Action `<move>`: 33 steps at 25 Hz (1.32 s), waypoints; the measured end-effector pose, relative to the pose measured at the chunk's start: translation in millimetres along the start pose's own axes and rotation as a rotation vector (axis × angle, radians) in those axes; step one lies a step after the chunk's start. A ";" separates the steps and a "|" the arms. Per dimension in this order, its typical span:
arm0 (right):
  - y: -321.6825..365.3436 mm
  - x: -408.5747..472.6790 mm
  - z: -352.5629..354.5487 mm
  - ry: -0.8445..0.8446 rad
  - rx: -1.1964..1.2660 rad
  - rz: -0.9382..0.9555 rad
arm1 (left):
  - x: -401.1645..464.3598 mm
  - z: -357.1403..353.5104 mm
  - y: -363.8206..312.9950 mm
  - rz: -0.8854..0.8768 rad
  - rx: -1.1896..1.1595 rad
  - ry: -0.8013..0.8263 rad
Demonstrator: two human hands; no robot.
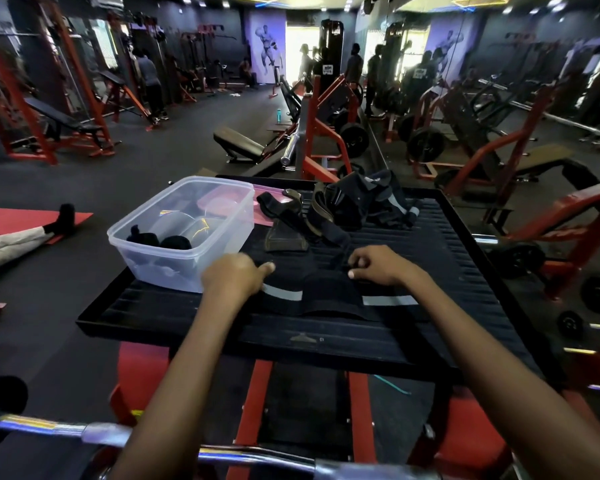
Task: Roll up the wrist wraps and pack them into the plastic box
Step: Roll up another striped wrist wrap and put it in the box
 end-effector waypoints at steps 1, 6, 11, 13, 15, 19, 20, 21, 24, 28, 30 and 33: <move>-2.4 3.6 9.8 -0.092 0.067 -0.010 | 6.0 -0.8 -16.9 -0.072 -0.031 -0.031; -39.0 22.7 42.6 -0.414 0.409 -0.150 | 41.7 -60.1 -83.3 -0.309 -0.278 -0.081; -103.7 51.4 62.4 -0.592 0.315 -0.337 | 65.6 -112.3 -80.6 -0.308 -0.175 -0.011; -119.1 73.9 71.0 -0.593 0.159 -0.368 | 71.3 -118.4 -82.1 -0.323 -0.145 -0.017; -128.5 93.8 81.9 -0.586 0.043 -0.420 | 70.5 -116.9 -77.1 -0.325 -0.147 -0.040; -172.3 132.1 83.3 -0.470 0.188 -0.608 | 73.8 -117.6 -77.0 -0.310 -0.197 -0.073; -177.7 134.8 77.0 -0.429 0.222 -0.631 | 73.5 -116.6 -77.1 -0.312 -0.202 -0.080; -184.3 136.2 71.0 -0.407 0.238 -0.658 | 73.4 -115.9 -76.8 -0.311 -0.204 -0.084; -196.7 122.0 65.6 -0.434 0.156 -0.753 | 74.5 -114.6 -76.6 -0.307 -0.205 -0.091; -194.5 87.0 71.5 -0.666 0.371 -0.652 | 73.8 -113.4 -78.2 -0.306 -0.212 -0.099; -189.7 71.5 60.9 -0.633 0.449 -0.588 | 72.9 -113.8 -78.9 -0.311 -0.215 -0.094; -168.9 56.6 41.8 -0.353 0.242 -0.425 | 70.6 -111.3 -79.2 -0.326 -0.235 -0.088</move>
Point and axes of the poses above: each hand's wrist, its own x-axis towards the middle knuckle, its own z-axis out of the back of the hand, y = z × x, the point moved 8 cm from there along x, towards the middle knuckle, and after that the axes turned 6 degrees about -x, right-handed, at the moved point
